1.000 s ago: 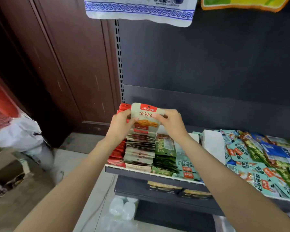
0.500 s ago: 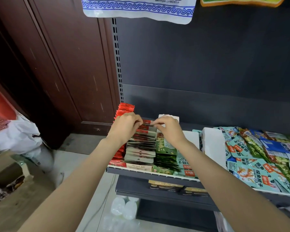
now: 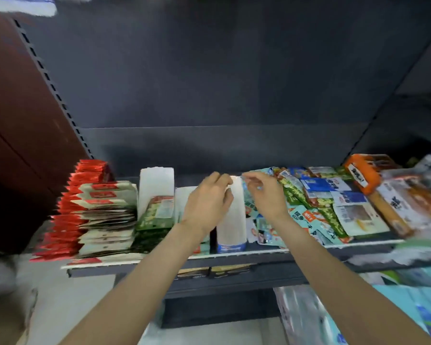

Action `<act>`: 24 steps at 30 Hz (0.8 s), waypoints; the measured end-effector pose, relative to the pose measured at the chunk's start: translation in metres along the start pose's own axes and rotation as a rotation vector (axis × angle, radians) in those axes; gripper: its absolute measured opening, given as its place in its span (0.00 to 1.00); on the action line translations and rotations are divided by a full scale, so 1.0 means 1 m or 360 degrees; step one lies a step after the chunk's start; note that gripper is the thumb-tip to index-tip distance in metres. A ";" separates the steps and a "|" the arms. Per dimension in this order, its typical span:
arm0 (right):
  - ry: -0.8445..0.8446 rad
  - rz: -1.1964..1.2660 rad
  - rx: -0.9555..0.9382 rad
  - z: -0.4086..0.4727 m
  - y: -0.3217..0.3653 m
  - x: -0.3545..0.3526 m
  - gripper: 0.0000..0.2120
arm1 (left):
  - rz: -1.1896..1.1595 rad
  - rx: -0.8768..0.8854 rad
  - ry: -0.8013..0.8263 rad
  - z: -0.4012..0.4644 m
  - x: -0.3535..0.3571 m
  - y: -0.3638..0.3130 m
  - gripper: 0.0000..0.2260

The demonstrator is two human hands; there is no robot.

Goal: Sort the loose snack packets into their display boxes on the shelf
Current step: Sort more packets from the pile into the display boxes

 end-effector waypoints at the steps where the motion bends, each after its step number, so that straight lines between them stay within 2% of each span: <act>1: -0.0046 -0.0034 0.0089 0.000 -0.017 -0.022 0.12 | -0.0001 -0.0013 0.0069 0.008 0.012 -0.025 0.11; 7: -0.0036 -0.0541 0.0571 0.002 -0.133 -0.141 0.26 | 0.0023 -0.0159 0.0541 0.047 0.102 -0.139 0.21; 11: 0.0040 -0.0798 0.0778 0.002 -0.189 -0.190 0.36 | 0.0024 -0.0205 0.0819 0.057 0.159 -0.170 0.33; 14: 0.0144 -0.0865 0.0848 0.003 -0.209 -0.203 0.42 | 0.0077 -0.0245 0.0946 0.063 0.185 -0.182 0.36; 16: 0.0196 -0.1071 0.0699 0.001 -0.213 -0.202 0.37 | 0.0118 -0.0248 0.1068 0.065 0.195 -0.188 0.36; 19: 0.0296 -0.1381 0.0279 -0.001 -0.209 -0.200 0.24 | 0.0187 -0.0256 0.1145 0.064 0.200 -0.193 0.34; 22: 0.0360 -0.1509 0.0115 -0.006 -0.188 -0.206 0.17 | 0.0093 -0.0316 0.0961 0.064 0.196 -0.196 0.31; 24: 0.0143 -0.1583 -0.0035 0.000 -0.165 -0.215 0.11 | -0.0125 -0.0378 0.0807 0.069 0.190 -0.201 0.24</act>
Point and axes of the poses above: each hand's wrist, its own z-axis towards the middle knuckle, its own x-axis out of the palm, y = z × x, the point moved 1 cm from there along z, towards the middle knuckle, and after that the axes turned 14 degrees about z, right-handed, at the moved point
